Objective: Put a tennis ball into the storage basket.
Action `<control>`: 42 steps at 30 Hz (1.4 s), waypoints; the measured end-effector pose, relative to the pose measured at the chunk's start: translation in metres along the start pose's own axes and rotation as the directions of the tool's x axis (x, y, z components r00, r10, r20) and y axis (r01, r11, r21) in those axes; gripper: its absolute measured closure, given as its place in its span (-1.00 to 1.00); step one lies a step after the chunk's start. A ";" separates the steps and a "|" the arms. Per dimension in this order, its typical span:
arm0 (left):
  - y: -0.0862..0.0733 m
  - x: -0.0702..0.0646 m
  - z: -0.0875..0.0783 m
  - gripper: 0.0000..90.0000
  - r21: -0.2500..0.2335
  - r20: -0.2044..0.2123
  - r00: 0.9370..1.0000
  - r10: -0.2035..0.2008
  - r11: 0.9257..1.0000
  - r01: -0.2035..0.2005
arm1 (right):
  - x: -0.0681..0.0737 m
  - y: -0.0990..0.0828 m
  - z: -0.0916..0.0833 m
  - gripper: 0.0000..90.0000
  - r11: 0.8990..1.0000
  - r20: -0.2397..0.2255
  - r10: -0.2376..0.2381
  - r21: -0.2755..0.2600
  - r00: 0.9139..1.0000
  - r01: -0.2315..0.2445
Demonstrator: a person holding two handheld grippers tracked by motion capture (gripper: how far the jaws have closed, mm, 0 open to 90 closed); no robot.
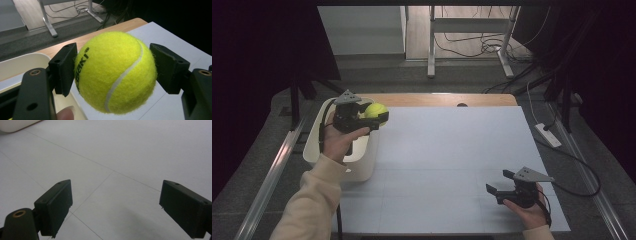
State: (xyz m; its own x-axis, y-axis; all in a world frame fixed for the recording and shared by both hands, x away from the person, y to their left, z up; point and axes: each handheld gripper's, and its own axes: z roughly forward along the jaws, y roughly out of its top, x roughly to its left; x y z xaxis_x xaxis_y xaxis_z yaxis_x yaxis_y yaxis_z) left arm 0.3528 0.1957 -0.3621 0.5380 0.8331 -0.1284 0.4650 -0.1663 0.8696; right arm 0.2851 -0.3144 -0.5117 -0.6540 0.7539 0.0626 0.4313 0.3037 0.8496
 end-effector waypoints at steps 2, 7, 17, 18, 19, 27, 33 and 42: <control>-0.001 0.002 -0.001 -0.40 0.002 -0.006 1.000 -0.002 1.000 0.002 | 0.000 0.000 0.000 -0.75 1.000 0.000 0.000 0.000 1.000 0.000; -0.003 0.006 -0.004 -0.40 0.009 -0.024 1.000 -0.005 1.000 0.006 | 0.000 0.000 0.000 -0.74 1.000 -0.001 -0.002 0.003 1.000 0.002; -0.008 0.016 -0.008 -0.40 0.014 -0.051 0.998 -0.023 1.000 0.024 | 0.000 0.000 0.000 -0.75 1.000 -0.002 -0.004 0.002 1.000 0.004; -0.009 0.017 -0.009 -0.40 0.014 -0.054 0.998 -0.025 1.000 0.026 | 0.000 0.000 0.000 -0.75 1.000 -0.003 -0.003 0.003 1.000 0.003; -0.009 0.018 -0.009 -0.40 0.016 -0.057 0.998 -0.027 0.999 0.028 | 0.000 0.000 0.000 -0.75 1.000 -0.003 -0.004 0.003 1.000 0.004; -0.015 0.026 -0.011 -0.40 0.031 -0.083 0.996 -0.042 0.999 0.044 | 0.000 0.000 0.001 -0.75 1.000 -0.005 -0.005 0.001 1.000 0.005; -0.019 0.038 -0.015 -0.40 0.047 -0.118 0.991 -0.054 0.997 0.060 | 0.001 0.000 0.001 -0.75 1.000 -0.002 -0.006 0.006 1.000 0.006; -0.019 0.047 -0.017 -0.40 0.063 -0.148 0.987 -0.063 0.995 0.073 | 0.000 0.000 0.001 -0.75 1.000 -0.003 -0.008 0.005 1.000 0.008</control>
State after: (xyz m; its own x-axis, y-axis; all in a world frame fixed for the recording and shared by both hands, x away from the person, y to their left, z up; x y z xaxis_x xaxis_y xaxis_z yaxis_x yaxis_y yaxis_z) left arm 0.3574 0.2469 -0.3768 0.3980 0.9107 -0.1111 0.5465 -0.1381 0.8260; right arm 0.2856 -0.3133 -0.5118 -0.6592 0.7498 0.0571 0.4291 0.3127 0.8474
